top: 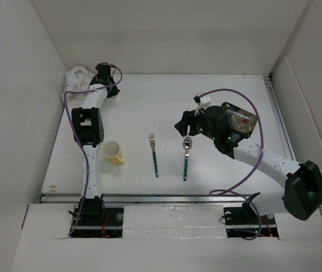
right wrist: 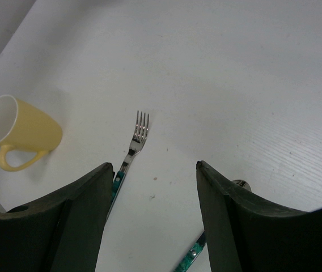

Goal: Set the dinner table for one person

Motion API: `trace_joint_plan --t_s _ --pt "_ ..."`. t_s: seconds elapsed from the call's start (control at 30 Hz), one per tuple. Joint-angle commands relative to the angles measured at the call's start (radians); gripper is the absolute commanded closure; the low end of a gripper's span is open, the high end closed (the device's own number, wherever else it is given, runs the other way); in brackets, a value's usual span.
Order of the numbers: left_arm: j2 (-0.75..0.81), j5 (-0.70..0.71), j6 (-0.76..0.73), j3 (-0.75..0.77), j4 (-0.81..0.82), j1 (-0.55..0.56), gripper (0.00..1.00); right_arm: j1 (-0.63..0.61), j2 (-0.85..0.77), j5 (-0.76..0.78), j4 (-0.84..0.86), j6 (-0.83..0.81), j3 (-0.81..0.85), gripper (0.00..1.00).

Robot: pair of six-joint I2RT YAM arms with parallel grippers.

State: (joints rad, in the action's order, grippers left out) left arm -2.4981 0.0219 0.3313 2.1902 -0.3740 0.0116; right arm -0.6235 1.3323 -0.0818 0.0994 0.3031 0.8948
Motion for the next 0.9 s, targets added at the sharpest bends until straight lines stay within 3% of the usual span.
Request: trace_joint_plan --t_s 0.0,0.1,0.13,0.17,0.2,0.23,0.37,0.73,0.87 --pt "0.165 -0.103 0.037 0.020 0.075 0.053 1.00 -0.018 0.001 0.025 0.069 -0.002 0.064 0.34" --pt "0.235 -0.090 0.058 -0.018 0.109 0.073 1.00 -0.018 -0.001 0.027 0.062 -0.001 0.070 0.34" --pt "0.243 -0.056 0.054 -0.027 0.109 0.073 0.93 -0.027 -0.005 0.028 0.057 -0.002 0.070 0.34" --pt "0.233 -0.033 0.040 -0.021 0.074 0.073 0.79 -0.027 -0.008 0.030 0.057 -0.001 0.066 0.34" --pt "0.217 0.013 0.013 -0.009 0.046 0.073 0.55 -0.027 -0.008 0.028 0.059 -0.001 0.061 0.34" --pt "0.185 0.062 -0.027 0.005 0.008 0.073 0.40 -0.036 -0.015 0.030 0.066 -0.001 0.053 0.34" --pt "0.160 0.122 -0.055 -0.070 0.006 0.073 0.37 -0.036 -0.022 0.033 0.066 0.002 0.047 0.34" --pt "0.038 0.231 -0.150 -0.050 -0.023 0.082 0.36 -0.047 -0.047 0.017 0.034 -0.021 0.058 0.34" --pt "-0.013 0.237 -0.163 -0.021 -0.046 0.082 0.46 -0.056 -0.058 0.017 0.028 -0.028 0.061 0.34"
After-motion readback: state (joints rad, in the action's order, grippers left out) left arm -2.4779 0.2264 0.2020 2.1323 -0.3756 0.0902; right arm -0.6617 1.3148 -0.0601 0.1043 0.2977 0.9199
